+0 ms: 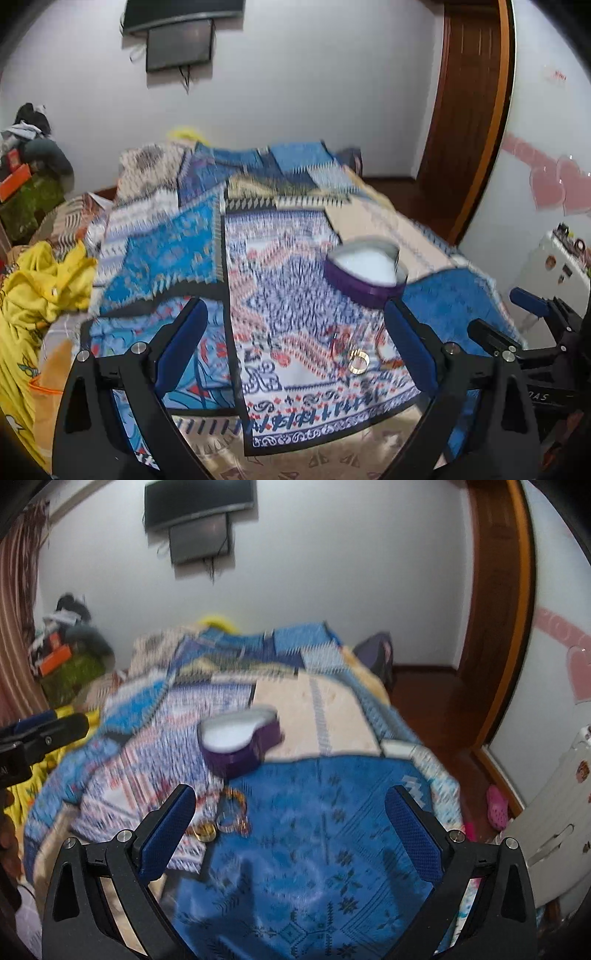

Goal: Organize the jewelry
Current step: 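Grasp a silver ring with the right gripper while the left gripper grasps the red string bracelet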

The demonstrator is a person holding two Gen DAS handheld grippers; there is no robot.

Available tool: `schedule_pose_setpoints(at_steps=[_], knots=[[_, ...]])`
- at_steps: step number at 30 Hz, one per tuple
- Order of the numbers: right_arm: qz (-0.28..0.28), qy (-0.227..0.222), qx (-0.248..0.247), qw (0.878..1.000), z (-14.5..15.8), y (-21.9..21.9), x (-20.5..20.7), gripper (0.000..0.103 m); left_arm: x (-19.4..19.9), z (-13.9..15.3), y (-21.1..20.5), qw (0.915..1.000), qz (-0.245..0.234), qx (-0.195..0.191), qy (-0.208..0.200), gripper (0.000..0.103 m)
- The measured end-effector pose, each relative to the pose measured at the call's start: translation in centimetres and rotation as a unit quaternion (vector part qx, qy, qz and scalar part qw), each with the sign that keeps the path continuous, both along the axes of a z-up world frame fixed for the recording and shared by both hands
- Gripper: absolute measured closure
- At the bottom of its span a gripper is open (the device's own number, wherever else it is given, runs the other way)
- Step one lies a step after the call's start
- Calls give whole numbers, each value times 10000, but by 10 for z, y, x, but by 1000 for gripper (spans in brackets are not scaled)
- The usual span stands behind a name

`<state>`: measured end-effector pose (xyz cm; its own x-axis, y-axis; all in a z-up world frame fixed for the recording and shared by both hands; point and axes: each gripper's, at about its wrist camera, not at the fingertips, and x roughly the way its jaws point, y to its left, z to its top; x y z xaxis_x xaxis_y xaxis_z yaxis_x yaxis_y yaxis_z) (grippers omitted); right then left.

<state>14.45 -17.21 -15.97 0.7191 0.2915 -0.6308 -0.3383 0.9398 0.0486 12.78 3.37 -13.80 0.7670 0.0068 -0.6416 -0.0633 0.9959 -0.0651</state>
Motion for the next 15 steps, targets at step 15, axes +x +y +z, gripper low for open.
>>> schedule_pose_setpoints(at_steps=[15], knots=[[534,198,-450,9974,-27,14,10,20,33,-49,-18,9893,-865,47,1176,28]])
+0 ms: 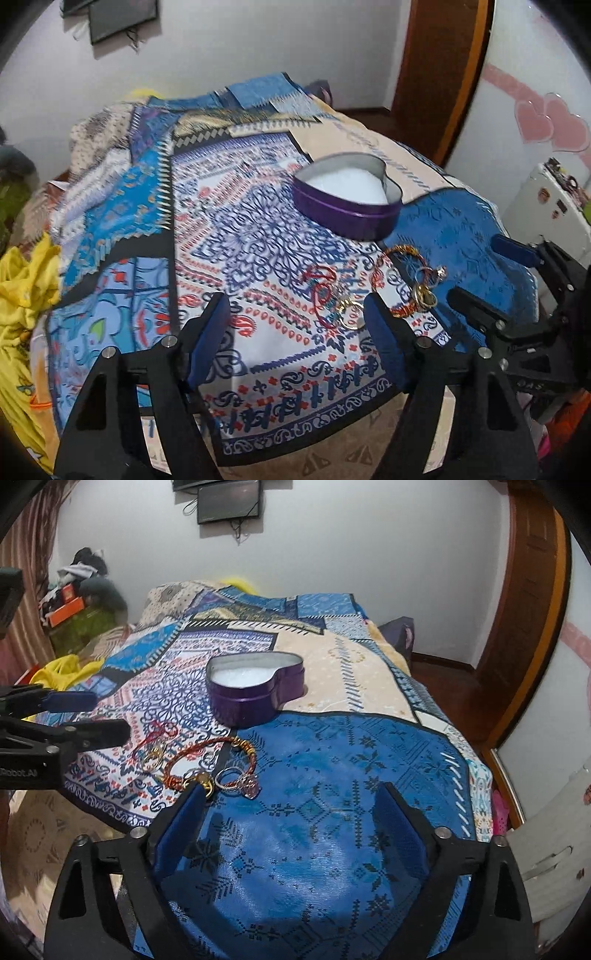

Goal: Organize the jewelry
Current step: 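Grasp a silver ring with the right gripper while the left gripper grasps the red string bracelet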

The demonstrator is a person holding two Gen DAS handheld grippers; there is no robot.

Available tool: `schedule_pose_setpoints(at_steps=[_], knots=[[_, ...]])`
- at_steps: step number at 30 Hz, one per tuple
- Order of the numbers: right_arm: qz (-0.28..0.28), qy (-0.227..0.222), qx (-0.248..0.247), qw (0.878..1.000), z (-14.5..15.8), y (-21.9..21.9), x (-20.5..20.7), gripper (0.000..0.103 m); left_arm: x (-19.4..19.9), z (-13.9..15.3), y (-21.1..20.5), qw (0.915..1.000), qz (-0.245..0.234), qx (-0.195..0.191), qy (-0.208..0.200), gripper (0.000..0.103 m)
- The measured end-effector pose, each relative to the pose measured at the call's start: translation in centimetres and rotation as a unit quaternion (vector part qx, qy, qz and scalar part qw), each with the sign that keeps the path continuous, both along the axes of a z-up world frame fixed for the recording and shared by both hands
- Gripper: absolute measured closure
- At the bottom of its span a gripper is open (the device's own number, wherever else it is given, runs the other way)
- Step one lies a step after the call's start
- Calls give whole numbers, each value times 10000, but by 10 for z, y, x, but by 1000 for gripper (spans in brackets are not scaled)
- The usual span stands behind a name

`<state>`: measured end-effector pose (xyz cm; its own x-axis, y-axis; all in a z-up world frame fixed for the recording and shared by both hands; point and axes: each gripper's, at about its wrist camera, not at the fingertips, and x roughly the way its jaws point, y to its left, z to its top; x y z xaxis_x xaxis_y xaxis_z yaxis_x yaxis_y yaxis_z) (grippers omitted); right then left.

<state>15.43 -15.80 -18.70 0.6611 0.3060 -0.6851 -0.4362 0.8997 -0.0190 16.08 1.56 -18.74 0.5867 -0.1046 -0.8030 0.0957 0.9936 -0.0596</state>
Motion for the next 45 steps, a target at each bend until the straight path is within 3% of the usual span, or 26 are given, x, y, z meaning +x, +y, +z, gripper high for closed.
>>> schedule_pose_setpoints(at_steps=[5,12,22,25,30,32,33,34,45], knots=[[249,128,60,9996,-2,3,2,39,5,-3,4,9998,-29,200,96,48],[563,225,143,9981,-5,15,5,62,10,-7,4,9993,-223,252,175,57],[649,282,166,9974,-11,22,11,68,30,-19,7,9982,-320,-270,422,58],[718,321,213,9967,-12,23,11,76,35,-22,7,9977,-338,-380,454,61],[767,315,197,9964,-12,25,11,81,40,-25,1,9977,-386,-294,475,75],[769,323,190,9963,-11,25,11,82,41,-26,0,9975,-391,-307,496,91],[777,345,195,9962,-11,26,12,93,42,-27,0,9975,-386,-317,506,95],[779,388,221,9960,-11,25,13,92,43,-27,1,9973,-379,-351,523,97],[707,222,359,9966,6,16,5,92,29,-4,6,9981,-275,-439,333,97]])
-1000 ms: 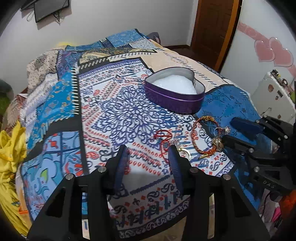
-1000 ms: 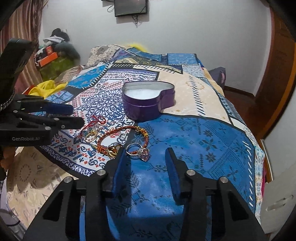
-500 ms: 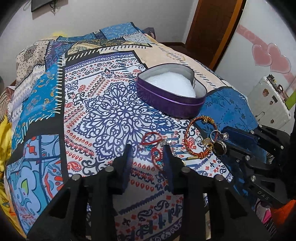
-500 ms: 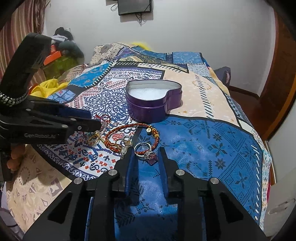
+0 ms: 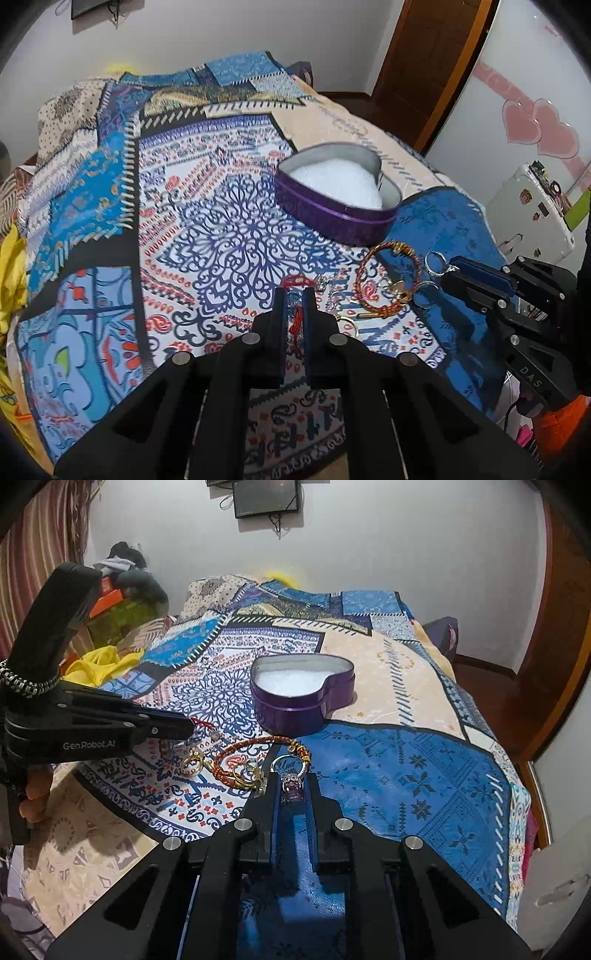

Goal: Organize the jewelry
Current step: 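Grasp a silver ring with the right gripper while the left gripper grasps the red string bracelet, then carry both items over the purple heart tin and open both grippers to drop them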

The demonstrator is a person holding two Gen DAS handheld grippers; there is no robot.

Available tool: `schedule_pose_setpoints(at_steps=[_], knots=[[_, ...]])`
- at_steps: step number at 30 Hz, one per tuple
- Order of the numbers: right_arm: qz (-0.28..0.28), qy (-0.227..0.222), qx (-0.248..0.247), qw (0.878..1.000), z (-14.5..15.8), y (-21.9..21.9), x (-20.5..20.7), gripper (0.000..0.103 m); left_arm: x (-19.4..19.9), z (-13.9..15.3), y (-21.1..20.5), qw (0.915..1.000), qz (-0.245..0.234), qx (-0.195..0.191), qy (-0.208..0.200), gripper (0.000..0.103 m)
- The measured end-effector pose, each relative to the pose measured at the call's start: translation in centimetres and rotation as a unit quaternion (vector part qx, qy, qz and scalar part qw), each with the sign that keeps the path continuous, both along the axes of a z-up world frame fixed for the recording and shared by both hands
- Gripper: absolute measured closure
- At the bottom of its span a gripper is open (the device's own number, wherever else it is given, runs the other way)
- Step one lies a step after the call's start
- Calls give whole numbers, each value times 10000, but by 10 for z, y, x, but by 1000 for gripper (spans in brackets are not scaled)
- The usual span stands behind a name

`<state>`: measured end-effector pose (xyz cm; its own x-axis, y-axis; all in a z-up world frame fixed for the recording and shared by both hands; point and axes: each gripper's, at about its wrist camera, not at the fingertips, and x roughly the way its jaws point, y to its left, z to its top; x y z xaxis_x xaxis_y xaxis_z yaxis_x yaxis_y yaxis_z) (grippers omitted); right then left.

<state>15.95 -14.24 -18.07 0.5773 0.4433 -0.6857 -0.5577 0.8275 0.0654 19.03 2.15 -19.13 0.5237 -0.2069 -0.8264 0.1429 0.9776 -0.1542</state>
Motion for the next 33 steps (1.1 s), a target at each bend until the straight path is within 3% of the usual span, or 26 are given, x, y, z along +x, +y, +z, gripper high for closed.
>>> schedule_pose_setpoints(at_steps=[14,23,33], knots=[[-146,-441,398,9981,37,-4,0,92,-13,61,-12,9955,-6,265,-910,97],[-179,-756,658,9948,62,1,10,92,-3,89,-19,9917,21,46,-1282,97],[-264,-815,855,9926,68,5,29,92,17,98,-25,9892,17,-139,-1459,97]])
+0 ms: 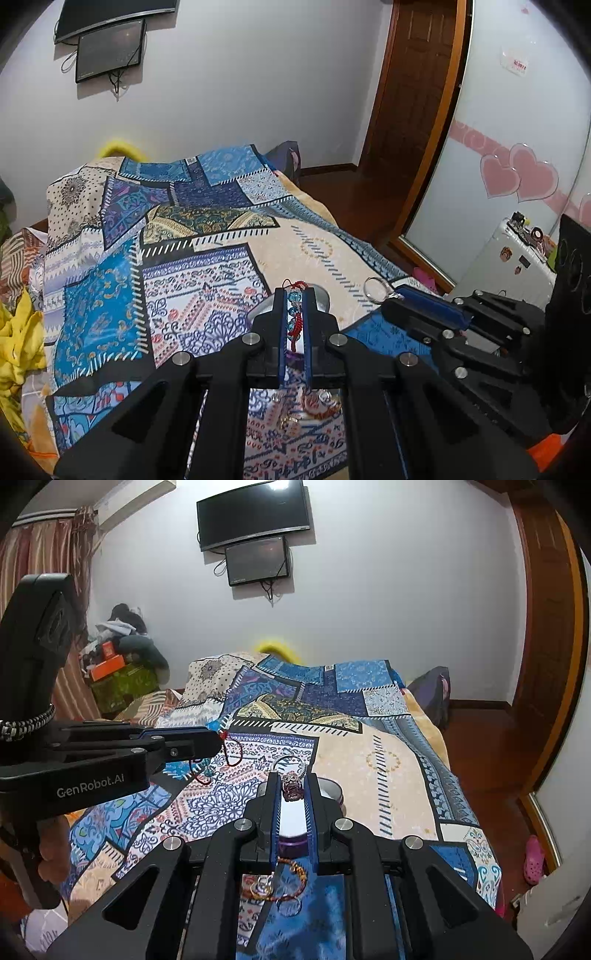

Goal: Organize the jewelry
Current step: 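Carry both items over the purple heart tin and open both grippers to drop them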

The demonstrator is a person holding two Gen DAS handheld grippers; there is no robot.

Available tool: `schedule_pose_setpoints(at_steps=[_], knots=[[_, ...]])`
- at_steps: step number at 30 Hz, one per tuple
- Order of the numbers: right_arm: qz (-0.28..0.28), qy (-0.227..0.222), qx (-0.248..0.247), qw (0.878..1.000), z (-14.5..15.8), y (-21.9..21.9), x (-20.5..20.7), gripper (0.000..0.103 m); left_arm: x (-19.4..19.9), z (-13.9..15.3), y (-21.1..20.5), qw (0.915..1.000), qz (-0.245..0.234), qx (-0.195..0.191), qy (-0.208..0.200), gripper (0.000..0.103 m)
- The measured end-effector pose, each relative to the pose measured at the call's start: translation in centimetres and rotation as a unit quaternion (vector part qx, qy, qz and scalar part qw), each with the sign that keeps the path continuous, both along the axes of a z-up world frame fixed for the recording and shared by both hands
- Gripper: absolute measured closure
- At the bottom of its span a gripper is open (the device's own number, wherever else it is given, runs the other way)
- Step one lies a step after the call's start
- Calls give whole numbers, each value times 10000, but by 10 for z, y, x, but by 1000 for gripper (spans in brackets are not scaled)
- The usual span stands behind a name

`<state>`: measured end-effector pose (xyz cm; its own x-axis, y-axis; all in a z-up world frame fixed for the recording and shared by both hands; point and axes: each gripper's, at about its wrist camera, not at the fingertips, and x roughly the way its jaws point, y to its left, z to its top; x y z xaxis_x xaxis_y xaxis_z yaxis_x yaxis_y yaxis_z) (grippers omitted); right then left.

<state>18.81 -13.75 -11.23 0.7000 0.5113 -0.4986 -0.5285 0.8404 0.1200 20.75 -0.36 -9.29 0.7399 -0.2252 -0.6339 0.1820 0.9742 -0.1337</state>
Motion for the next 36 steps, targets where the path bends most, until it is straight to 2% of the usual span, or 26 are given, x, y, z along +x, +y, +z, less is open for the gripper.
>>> schedule_pose_setpoints(at_steps=[7,20,36], knots=[[12,150,7,9999,-8,3,20,92,17,-6,-1,10000,-51,40,33,97],[274,714,64,9971,-30,8,51,92,47,-38,3,9993,-113,52,364,97],[477,1147,-411,9914,-50,25,71,92,73,-69,3,9967,-220,112,769,97]])
